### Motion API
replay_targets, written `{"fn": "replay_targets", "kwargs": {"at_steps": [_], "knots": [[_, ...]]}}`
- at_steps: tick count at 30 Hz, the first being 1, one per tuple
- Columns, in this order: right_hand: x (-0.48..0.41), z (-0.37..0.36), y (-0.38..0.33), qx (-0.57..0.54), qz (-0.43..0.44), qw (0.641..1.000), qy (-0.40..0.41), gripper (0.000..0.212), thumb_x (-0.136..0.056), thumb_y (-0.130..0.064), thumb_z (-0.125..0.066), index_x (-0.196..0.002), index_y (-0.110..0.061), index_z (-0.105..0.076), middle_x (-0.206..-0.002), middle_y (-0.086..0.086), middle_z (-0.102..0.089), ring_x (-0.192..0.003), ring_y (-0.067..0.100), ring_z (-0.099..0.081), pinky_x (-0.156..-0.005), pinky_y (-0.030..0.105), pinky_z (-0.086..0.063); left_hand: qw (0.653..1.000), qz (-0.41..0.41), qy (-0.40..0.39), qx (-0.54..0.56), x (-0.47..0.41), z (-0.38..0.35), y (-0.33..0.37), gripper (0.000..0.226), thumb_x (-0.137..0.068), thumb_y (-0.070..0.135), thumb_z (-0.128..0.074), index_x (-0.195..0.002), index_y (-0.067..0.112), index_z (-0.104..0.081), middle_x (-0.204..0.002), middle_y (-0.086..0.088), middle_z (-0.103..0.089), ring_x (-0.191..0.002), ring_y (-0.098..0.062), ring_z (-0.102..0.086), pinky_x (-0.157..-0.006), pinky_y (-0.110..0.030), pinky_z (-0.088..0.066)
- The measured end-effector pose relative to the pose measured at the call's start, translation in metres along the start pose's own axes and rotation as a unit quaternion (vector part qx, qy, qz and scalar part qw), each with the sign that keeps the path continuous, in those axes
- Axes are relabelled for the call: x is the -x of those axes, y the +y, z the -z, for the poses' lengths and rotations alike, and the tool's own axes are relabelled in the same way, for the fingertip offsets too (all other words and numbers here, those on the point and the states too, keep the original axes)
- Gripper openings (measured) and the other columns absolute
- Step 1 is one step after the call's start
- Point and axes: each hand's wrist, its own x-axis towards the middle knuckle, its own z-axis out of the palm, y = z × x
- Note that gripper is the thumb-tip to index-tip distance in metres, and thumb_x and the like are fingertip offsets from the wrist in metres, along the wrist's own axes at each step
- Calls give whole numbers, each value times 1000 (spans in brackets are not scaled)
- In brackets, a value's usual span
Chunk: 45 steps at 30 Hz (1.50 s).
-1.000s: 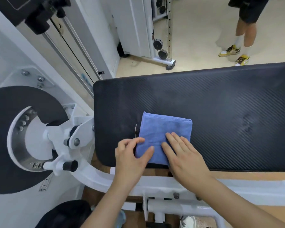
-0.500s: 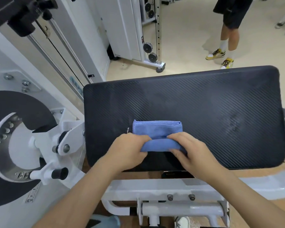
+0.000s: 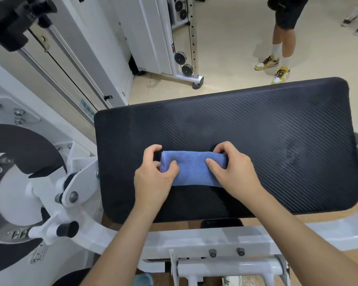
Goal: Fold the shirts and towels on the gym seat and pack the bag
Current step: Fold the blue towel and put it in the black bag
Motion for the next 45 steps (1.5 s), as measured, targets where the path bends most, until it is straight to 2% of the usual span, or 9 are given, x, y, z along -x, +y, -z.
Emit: {"fn": "replay_targets", "kwargs": {"at_steps": [2,6,10,14,18,26,32,38,45], "knots": [[-3,1,-3,-6,-25,1000,-12,18,-85,-31,-65,-93,-25,-50,-75,-7,-61,-69,10,-59,-63,29,-49,987,-128,60,-76,4,1,0,46,-82,20,-68,-124,25,-51,-94,5,-64,-86,-11,-57,-75,-30,-50],[-7,2,-5,-8,-36,999,-20,23,-83,-32,-68,-92,-23,-49,-71,-5,-59,-64,14,-58,-61,33,-49,854,-461,104,-217,16,-15,-3,29,-82,12,-67,-111,12,-67,-112,-12,-65,-98,-28,-58,-77,-40,-51],[-4,2,-8,-34,-44,998,14,39,-80,-35,-72,-107,-24,-46,-80,-1,-59,-71,17,-58,-63,34,-48,818,-467,-1,-336,14,-37,-26,56,-82,28,-69,-133,10,-53,-138,-9,-55,-123,-24,-55,-102,-40,-46],[13,4,-8,111,169,974,98,49,-80,-36,-69,-123,-21,-51,-125,1,-46,-109,19,-53,-78,31,-45,843,-464,44,-269,-3,-41,-28,42,-89,17,-67,-129,9,-58,-132,-6,-61,-118,-20,-60,-96,-39,-50],[13,11,19,304,286,909,17,64,-76,-41,-71,-133,-18,-52,-145,4,-46,-138,23,-40,-103,47,-35,842,-470,36,-263,-8,-43,-24,43,-84,12,-68,-126,8,-60,-128,-6,-64,-113,-20,-63,-93,-40,-53],[-17,24,28,250,288,924,-30,55,-70,-29,-78,-122,-24,-62,-123,-6,-63,-106,19,-60,-72,31,-40,855,-420,-22,-304,-10,-33,-10,60,-71,2,-69,-129,11,-58,-127,-8,-61,-112,-24,-60,-90,-38,-52],[-22,44,2,52,116,975,-183,33,-72,-26,-73,-104,-32,-68,-94,-14,-67,-91,6,-56,-81,35,-50,905,-255,-100,-327,2,15,6,34,-75,28,-75,-106,29,-61,-93,10,-66,-88,-16,-63,-78,-30,-53],[22,35,-43,-312,-71,931,-177,20,-87,-30,-69,-99,-13,-71,-97,7,-72,-88,14,-65,-76,31,-52,979,0,-202,-2,53,71,-2,24,-72,22,-81,-92,27,-69,-80,9,-71,-72,-5,-64,-60,-17,-49],[107,3,-107,-411,-124,844,-320,55,-80,-50,-63,-125,-20,-58,-117,0,-70,-109,17,-67,-96,41,-52,940,124,-128,293,126,94,-14,42,-68,37,-76,-104,17,-70,-96,-6,-74,-93,-27,-70,-85,-45,-57]]}}
